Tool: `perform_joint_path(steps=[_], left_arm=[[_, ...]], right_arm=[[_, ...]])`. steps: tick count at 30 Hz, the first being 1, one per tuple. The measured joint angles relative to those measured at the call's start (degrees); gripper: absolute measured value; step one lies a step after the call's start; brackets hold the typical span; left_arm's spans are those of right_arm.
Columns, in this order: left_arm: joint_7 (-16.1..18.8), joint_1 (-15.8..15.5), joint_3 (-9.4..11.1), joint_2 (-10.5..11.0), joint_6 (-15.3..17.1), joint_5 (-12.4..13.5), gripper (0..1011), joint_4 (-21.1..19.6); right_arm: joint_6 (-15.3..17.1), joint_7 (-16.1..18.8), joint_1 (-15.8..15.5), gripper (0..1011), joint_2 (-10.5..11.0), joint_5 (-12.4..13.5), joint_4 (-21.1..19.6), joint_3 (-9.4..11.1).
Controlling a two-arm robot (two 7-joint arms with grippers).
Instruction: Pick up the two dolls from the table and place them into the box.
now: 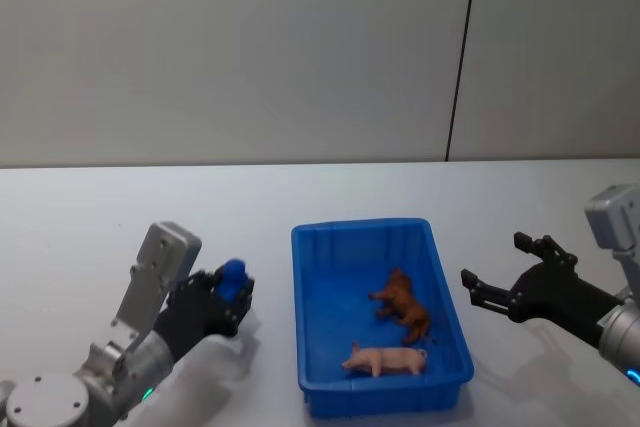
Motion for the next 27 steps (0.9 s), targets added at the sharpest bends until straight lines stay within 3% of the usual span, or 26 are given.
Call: perform_joint_path(steps=[16, 27], left_arm=[[-3.74, -4.19, 1.75, -4.57, -2.43, 1.94, 305, -1.5], [-5.78, -5.44, 3.47, -7.27, -3.61, 2.3, 650, -0.1]], right_arm=[[0.0, 0.0, 0.0, 1001, 0.0, 0.0, 0.0, 0.0], [0.0, 0.0, 0.0, 1001, 0.0, 0.0, 0.0, 0.0]])
